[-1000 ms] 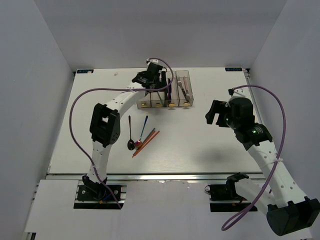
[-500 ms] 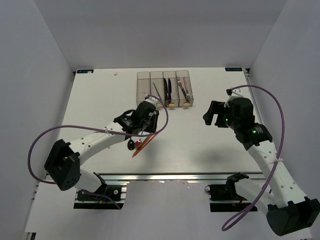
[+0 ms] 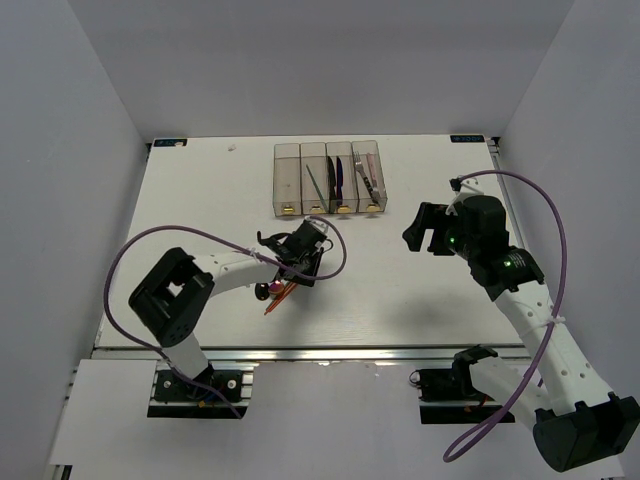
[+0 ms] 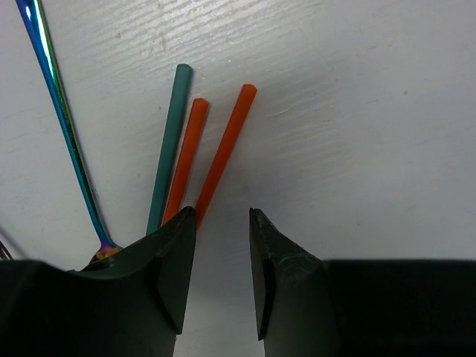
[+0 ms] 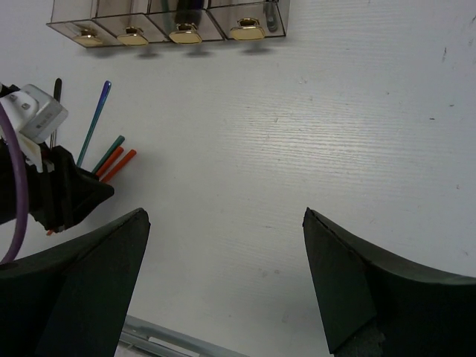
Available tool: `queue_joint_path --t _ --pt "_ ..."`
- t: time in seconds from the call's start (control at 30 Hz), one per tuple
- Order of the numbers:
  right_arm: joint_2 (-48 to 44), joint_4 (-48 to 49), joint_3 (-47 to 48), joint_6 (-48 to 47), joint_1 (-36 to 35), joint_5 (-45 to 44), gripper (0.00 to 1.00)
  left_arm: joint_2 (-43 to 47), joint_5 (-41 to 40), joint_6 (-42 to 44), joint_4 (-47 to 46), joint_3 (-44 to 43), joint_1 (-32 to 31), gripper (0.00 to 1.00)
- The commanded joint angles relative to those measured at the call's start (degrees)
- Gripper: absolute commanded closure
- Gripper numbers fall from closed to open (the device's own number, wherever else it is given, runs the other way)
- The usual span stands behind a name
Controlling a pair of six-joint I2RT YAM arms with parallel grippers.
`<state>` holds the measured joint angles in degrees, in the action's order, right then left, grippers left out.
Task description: Sort the eating utensils into containers
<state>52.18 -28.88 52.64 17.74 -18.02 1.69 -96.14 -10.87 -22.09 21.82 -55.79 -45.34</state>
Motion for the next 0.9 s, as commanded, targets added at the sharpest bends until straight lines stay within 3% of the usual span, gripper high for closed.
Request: queue_joint_path --t 0.0,0.37,0.6,0.77,0.8,0.87 --pt "-0.8 2.0 -0.1 -0.5 0.2 0.7 0.11 -0.8 -0.9 0.3 -1.3 -2.9 0.1 0.55" --pt "-0.2 2.7 -0.1 -0.3 0.2 1.3 0.11 -2.7 -1.8 0.8 -1.3 -3.7 0.1 0.55" --pt "-0.8 2.6 -0.6 -0.4 0.2 1.5 0.11 -4.8 -0.6 -0.8 -1.7 -2.0 0.1 0.61" --pt "-0.9 2.5 -0.3 -0.2 0.2 1.3 0.11 -5.5 1.0 -1.6 -1.9 -1.2 -1.4 0.83" --pt "-0.9 2.4 -0.1 -0.3 0.2 1.2 0.11 -5.5 0.9 -1.7 -1.4 -1.6 -1.9 0.97" --pt "-0.9 2.4 0.4 -0.2 0.2 1.0 0.11 -4.9 0.5 -1.8 -0.1 -3.4 -3.3 1.0"
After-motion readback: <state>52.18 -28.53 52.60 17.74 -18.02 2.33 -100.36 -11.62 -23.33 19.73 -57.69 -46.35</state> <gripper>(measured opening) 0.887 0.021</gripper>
